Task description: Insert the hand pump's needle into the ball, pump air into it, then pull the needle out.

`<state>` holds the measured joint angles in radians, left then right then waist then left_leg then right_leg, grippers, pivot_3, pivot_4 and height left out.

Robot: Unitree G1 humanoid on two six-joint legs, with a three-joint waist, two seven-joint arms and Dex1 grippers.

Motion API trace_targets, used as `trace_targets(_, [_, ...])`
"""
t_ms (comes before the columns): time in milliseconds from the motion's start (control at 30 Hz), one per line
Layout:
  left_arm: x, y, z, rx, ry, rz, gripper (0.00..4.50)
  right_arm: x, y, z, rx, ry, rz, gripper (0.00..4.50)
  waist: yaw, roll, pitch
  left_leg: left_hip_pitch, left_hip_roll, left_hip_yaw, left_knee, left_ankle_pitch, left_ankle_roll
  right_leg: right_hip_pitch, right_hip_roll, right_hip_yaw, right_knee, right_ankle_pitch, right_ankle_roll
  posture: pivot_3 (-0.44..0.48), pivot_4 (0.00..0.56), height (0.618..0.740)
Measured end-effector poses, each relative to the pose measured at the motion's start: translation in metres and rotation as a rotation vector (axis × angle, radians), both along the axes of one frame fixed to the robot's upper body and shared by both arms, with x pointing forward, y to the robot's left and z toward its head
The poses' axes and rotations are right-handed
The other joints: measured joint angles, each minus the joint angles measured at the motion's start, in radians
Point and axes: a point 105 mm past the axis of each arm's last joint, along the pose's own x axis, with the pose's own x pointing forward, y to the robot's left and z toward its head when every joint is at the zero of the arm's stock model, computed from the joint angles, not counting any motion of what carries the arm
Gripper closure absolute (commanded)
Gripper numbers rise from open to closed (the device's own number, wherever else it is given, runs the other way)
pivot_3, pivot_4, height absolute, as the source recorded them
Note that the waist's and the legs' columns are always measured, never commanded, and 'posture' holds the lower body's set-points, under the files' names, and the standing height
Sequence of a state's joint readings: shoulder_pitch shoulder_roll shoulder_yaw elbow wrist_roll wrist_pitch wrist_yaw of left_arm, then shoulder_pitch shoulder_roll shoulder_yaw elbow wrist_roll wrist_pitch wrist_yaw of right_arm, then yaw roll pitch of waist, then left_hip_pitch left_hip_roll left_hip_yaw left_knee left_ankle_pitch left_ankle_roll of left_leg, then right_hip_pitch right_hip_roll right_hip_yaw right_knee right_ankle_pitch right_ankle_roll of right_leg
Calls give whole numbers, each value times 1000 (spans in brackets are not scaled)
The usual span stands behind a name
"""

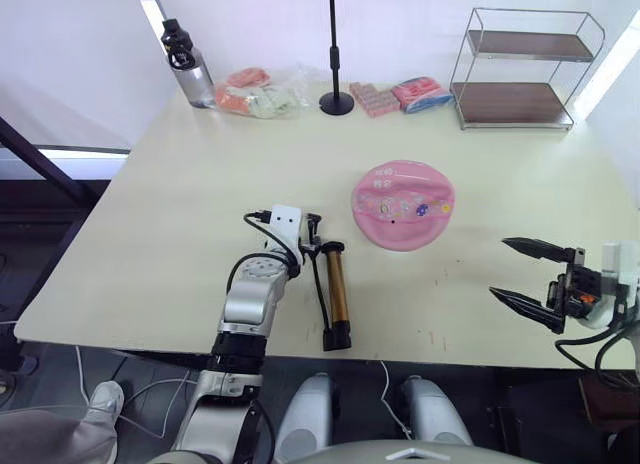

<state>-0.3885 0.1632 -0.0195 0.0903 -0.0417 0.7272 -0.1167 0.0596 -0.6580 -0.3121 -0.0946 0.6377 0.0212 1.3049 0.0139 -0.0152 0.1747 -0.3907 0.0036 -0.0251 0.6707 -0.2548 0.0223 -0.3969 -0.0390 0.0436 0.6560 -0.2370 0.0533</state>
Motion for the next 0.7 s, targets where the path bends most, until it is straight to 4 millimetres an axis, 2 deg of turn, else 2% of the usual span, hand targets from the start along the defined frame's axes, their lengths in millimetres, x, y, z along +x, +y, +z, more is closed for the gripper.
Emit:
trace_targets(167, [0, -2, 0, 2, -2, -12, 4466, 0, 0, 1, 0, -4, 2, 0, -2, 0, 0, 3, 1, 8, 0, -1, 2, -2, 1, 8, 2, 0, 1, 0, 150, 740])
trace_targets(467, [-1, 0, -1, 0, -13, -6, 4466, 3, 5, 4, 0, -16, 26, 0, -5, -1, 0, 9, 1, 26, -1, -5, 8, -3, 2, 26, 1, 1, 8, 0, 150, 740])
trace_targets(567, [0, 3, 1, 2, -36, -16, 4466, 2, 8, 2, 2, -10, 43, 0, -7, -2, 1, 6, 1, 29, -1, -6, 9, -7, 2, 29, 2, 2, 9, 0, 150, 740])
trace_targets(700, [1, 17, 5, 39, -59, -42, 4466, 3, 10, 4, 15, -6, 60, 0, -17, -3, 1, 0, 2, 33, -1, -7, 10, -14, 3, 33, 2, 3, 10, 0, 150, 740])
